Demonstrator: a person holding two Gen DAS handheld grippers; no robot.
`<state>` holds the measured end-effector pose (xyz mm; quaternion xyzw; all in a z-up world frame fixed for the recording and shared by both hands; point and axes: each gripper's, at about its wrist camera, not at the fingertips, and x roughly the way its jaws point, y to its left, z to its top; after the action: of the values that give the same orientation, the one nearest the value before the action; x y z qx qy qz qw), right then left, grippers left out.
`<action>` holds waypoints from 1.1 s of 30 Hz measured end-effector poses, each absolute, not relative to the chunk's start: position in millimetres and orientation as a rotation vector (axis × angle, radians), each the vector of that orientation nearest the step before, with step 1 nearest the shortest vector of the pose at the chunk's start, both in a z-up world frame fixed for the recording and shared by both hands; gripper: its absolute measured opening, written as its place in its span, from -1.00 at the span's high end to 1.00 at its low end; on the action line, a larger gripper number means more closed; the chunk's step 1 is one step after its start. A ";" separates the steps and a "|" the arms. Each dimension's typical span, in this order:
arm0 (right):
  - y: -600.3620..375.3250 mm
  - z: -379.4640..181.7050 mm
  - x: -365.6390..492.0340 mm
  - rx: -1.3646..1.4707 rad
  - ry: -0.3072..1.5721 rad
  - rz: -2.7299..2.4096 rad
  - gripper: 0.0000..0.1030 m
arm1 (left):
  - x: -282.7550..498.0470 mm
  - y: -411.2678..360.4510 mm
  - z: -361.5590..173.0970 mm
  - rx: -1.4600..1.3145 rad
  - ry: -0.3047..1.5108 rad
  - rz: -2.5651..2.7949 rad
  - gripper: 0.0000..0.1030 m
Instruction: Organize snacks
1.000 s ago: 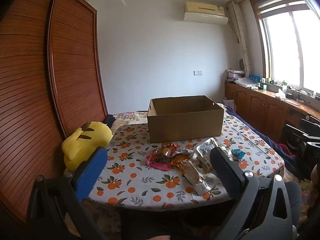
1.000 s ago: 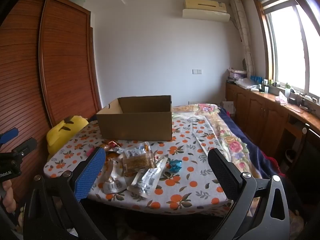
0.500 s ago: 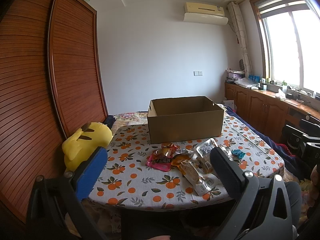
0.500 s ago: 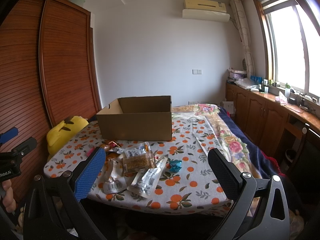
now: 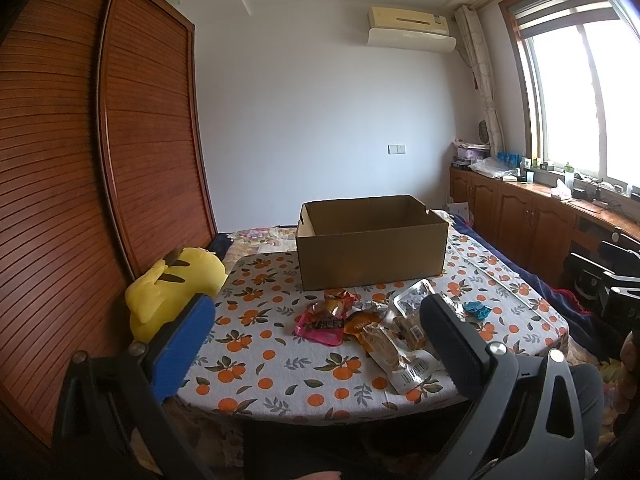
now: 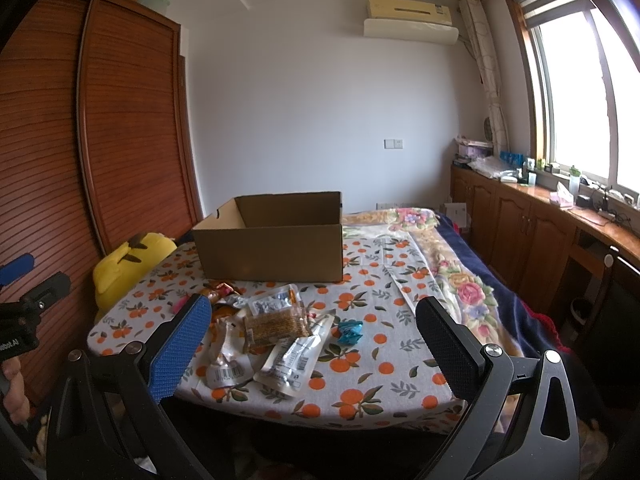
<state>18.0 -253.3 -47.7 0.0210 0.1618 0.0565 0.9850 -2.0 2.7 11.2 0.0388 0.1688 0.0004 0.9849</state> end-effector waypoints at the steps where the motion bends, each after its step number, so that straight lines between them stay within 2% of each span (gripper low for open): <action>1: -251.9 -47.0 17.8 0.042 0.327 0.112 -1.00 | -1.5 3.2 11.9 0.078 0.339 0.001 -1.00; 33: -250.3 -46.6 18.0 0.042 0.329 0.111 -1.00 | -1.3 3.5 11.2 0.076 0.348 -0.003 -1.00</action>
<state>18.0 -250.3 -46.6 0.0211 0.1637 0.0553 0.9847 -1.3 3.5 11.2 0.0380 0.1732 -0.0017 0.9841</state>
